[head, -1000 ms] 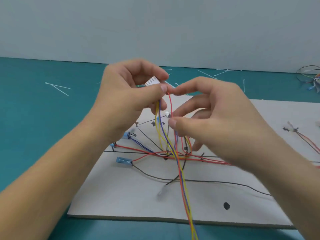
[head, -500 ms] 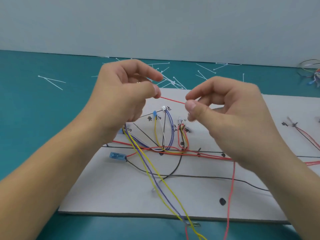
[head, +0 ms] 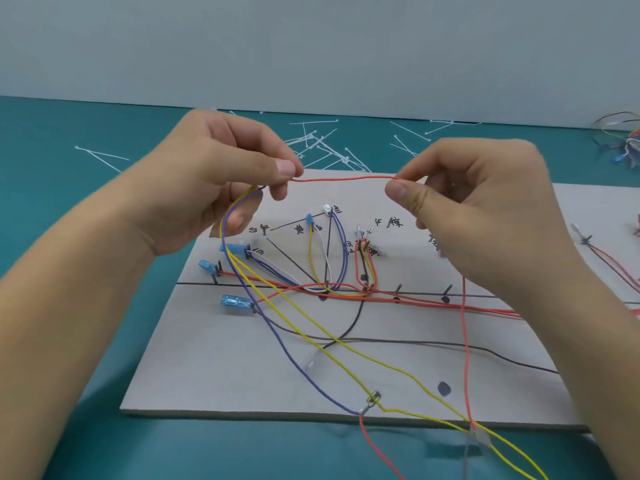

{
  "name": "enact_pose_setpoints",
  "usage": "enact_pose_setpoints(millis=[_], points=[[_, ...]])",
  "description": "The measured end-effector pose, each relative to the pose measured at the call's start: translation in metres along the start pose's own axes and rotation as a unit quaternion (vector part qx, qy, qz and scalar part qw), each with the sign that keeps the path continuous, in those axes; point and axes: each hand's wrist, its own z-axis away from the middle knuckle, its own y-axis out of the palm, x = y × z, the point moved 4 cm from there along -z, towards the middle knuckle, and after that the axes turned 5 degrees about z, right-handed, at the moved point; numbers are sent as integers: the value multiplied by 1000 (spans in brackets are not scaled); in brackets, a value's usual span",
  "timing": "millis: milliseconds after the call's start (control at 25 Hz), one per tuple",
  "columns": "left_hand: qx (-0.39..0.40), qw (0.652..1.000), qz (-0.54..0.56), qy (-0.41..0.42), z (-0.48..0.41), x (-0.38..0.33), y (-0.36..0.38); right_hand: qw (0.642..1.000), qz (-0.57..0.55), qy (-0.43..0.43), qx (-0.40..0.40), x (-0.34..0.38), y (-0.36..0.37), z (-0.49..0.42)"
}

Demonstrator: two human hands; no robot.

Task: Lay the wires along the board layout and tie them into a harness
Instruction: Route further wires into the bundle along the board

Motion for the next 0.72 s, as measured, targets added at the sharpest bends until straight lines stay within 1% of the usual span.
enact_pose_setpoints(millis=[40,120,160,200,240,320,360,480,560,600,720], points=[[12,1000,1,-5,-1,1,-4,999,28,6,13,-1,0,0],[26,999,14,-17,-3,4,-16,995,52,51,70,-6,3,0],[30,999,28,-22,-4,5,-25,992,36,81,95,-9,6,0],[40,998,46,-27,-6,7,-34,988,-7,114,107,-11,8,0],[59,995,69,-30,-7,8,-42,981,-72,147,109,-13,9,1],[116,985,122,-35,-9,12,-53,949,-220,201,105,-13,7,-1],[145,977,154,-34,-10,13,-54,929,-274,221,111,-13,5,-2],[217,948,234,2,-11,7,-44,886,-345,259,172,-14,1,-2],[247,943,222,35,-6,0,-27,858,-387,263,212,-9,5,1],[254,944,207,44,-2,-3,-15,843,-417,261,220,-4,9,4],[270,946,178,29,11,-5,34,787,-526,252,201,12,23,13]])
